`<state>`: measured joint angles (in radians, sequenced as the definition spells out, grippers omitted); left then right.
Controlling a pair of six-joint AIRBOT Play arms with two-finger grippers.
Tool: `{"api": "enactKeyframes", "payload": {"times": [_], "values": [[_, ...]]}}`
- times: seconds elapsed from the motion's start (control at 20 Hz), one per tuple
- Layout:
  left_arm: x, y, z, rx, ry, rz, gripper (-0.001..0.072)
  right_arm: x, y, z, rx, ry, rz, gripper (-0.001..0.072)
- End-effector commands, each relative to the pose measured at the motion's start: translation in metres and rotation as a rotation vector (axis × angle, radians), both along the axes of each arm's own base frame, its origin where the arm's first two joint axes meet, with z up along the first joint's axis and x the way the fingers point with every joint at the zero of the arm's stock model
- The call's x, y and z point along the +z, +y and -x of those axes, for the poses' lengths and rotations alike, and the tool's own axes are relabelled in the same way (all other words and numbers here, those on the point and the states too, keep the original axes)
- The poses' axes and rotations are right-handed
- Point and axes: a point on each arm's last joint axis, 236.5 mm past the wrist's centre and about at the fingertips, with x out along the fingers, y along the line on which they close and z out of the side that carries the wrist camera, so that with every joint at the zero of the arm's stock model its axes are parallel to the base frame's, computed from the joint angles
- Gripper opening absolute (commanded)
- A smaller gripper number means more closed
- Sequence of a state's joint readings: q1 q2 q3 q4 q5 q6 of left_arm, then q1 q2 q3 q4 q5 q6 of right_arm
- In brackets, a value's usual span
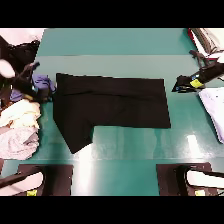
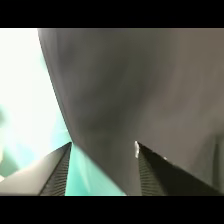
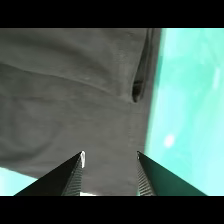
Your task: Fold the shirts.
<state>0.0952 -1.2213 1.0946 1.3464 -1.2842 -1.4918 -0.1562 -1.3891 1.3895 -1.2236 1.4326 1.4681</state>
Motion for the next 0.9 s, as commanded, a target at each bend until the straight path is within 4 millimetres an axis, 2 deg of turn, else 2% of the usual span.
{"api": "enactKeyframes", "payload": {"times": [0.0,0.1,0.2,0.35,0.5,0.7,0.85], "values": [[-0.030,-0.016,0.072,0.105,0.025,0.060,0.0490,0.011,0.003,0.007,-0.049,-0.054,-0.113,0.0391],[-0.042,-0.034,0.101,0.125,0.054,0.135,0.0490,0.006,0.002,0.012,-0.060,-0.038,-0.123,0.0391],[-0.051,-0.049,0.122,0.134,0.101,0.195,0.0489,0.002,0.003,0.016,-0.058,-0.023,-0.126,0.0391],[-0.069,-0.051,0.139,0.144,0.157,0.199,0.0490,0.002,0.003,0.015,-0.058,-0.023,-0.127,0.0391],[-0.078,-0.051,0.141,0.163,0.154,0.201,0.0490,0.001,0.004,0.016,-0.057,-0.020,-0.128,0.0391],[-0.084,-0.058,0.120,0.237,0.064,0.255,0.0489,0.002,0.005,0.017,-0.056,-0.018,-0.135,0.0391],[-0.087,-0.055,0.108,0.265,0.024,0.254,0.0487,0.004,0.009,0.016,-0.055,-0.021,-0.153,0.0391]]}}
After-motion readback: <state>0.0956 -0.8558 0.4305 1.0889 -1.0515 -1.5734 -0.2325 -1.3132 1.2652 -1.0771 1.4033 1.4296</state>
